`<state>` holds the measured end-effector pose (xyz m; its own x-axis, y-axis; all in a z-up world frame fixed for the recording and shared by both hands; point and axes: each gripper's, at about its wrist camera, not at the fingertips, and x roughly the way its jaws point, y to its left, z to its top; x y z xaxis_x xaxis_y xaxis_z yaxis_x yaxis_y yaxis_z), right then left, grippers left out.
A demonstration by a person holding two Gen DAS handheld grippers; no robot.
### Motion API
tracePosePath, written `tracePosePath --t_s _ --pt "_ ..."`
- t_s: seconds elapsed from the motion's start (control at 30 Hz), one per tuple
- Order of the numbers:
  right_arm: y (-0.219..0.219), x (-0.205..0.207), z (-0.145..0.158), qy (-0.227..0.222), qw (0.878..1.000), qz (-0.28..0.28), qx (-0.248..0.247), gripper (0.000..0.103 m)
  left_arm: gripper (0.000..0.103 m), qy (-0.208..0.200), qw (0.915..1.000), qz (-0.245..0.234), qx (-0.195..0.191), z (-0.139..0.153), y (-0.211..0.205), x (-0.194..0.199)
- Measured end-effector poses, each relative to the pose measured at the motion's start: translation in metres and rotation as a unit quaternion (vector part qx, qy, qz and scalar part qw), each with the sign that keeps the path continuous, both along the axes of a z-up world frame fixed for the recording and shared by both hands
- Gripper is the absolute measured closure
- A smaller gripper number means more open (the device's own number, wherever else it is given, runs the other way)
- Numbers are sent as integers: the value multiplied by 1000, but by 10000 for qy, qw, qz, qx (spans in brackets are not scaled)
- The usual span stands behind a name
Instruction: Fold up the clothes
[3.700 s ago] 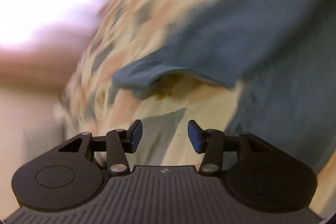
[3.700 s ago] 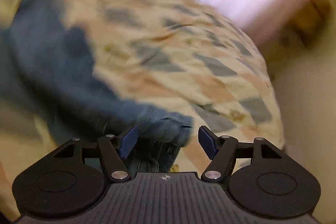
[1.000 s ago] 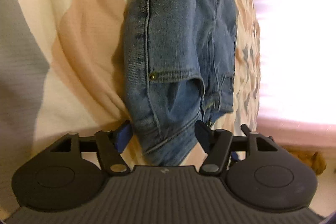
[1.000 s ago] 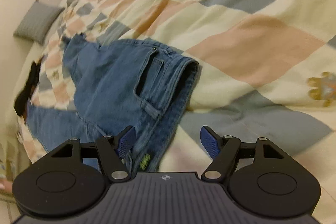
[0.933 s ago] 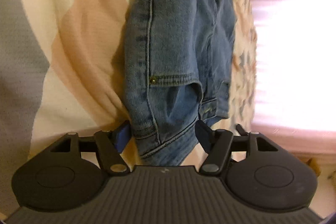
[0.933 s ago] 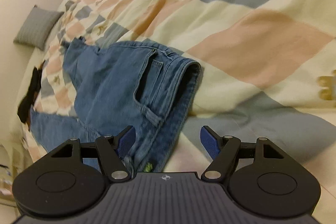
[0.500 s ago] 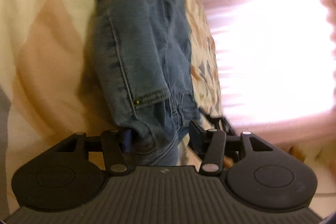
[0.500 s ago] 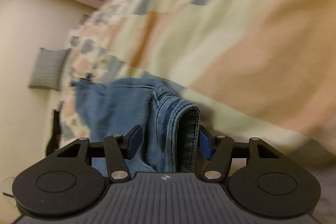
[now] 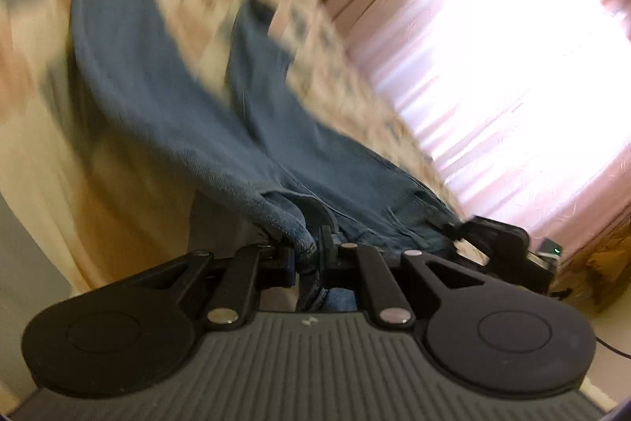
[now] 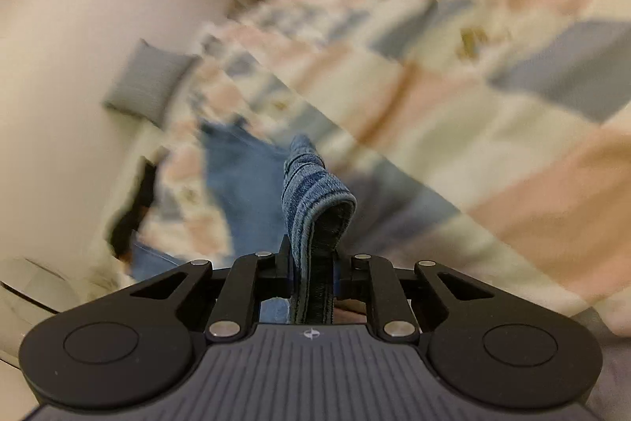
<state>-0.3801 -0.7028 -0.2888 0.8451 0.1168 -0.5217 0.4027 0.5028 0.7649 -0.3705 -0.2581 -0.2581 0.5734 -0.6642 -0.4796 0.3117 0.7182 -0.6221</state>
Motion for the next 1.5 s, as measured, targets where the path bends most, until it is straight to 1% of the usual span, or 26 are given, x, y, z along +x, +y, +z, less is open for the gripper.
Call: tracePosePath --t_s 0.1,0.17,0.23,0.3,0.4,0.43,0.5,0.6,0.7,0.8,0.87,0.9,0.93,0.97,1.0,1.03,1.07,1.1,1.13,1.2,1.23,1.3,1.37,1.43,1.47,1.5 --pt "-8 -40 45 -446 9989 38 119 87 96 -551 9980 -273 175 48 -3 -51" --pt "-16 -77 60 -374 9992 108 68 87 95 -500 9959 -620 440 56 -32 -84" --pt "-30 -112 50 101 9999 25 65 87 95 -37 9917 -1033 768 29 -57 -122" --pt "-44 -148 18 883 9958 -139 206 87 95 612 9829 -1406 1022 -18 -78 -159" --pt "-60 -194 -27 1909 9805 -383 257 87 95 789 9657 -1859 1634 -66 -114 -196" --pt "-61 -202 -36 2071 9775 -354 194 87 95 828 9628 -1897 1735 -74 -124 -197" --pt "-63 -213 -46 2141 9764 -282 96 87 95 796 9613 -1850 1877 -80 -136 -194" --pt "-61 -212 -33 1977 9801 -91 -149 87 95 667 9635 -1852 1813 -67 -143 -179" --pt "-58 -217 -10 1806 9822 40 -513 87 95 480 9623 -2019 1759 -58 -125 -199" --pt "-65 -228 -3 1832 9813 -149 -567 87 95 488 9569 -2227 1797 -66 -132 -210" --pt "-72 -234 -24 2144 9757 -251 -390 83 95 687 9457 -2329 2161 -85 -137 -217" --pt "-75 -238 -36 2385 9702 -339 -265 71 95 813 9395 -2379 2325 -92 -136 -219" --pt "-74 -237 -48 2717 9608 -482 -268 65 95 864 9374 -2486 2282 -92 -133 -215" --pt "-74 -236 -59 3046 9501 -625 -271 49 94 915 9350 -2592 2239 -91 -130 -211" --pt "-70 -234 -61 3194 9438 -732 -427 39 92 953 9321 -2712 2206 -90 -127 -206" --pt "-65 -233 -56 3201 9420 -814 -597 35 89 901 9253 -2922 2245 -83 -124 -203" --pt "-59 -232 -50 3252 9383 -906 -753 33 82 861 9178 -3135 2281 -77 -121 -200" --pt "-53 -231 -43 3301 9343 -997 -908 29 67 918 9077 -3394 2292 -72 -117 -198" --pt "-47 -230 -36 3350 9299 -1089 -1063 28 63 1056 8953 -3726 2201 -68 -113 -195" --pt "-36 -235 -22 3364 9224 -1402 -1277 28 64 1046 8840 -4080 2030 -53 -105 -192" --pt "-31 -237 -15 3369 9182 -1559 -1383 28 64 907 8828 -4144 2020 -43 -102 -186" --pt "-19 -244 0 3176 9214 -1740 -1409 28 67 614 8915 -3953 2126 -25 -93 -160" --pt "-7 -249 10 2870 9349 -1664 -1264 33 70 626 9089 -3388 2350 -15 -76 -115" --pt "10 -249 17 2601 9485 -1461 -1066 48 77 541 9249 -2663 2659 -7 -54 -55" --pt "20 -245 18 2510 9537 -1314 -1006 60 79 440 9266 -2415 2850 -2 -45 -30" --pt "33 -241 19 2502 9559 -1183 -983 68 80 296 9240 -2192 3119 1 -37 0"
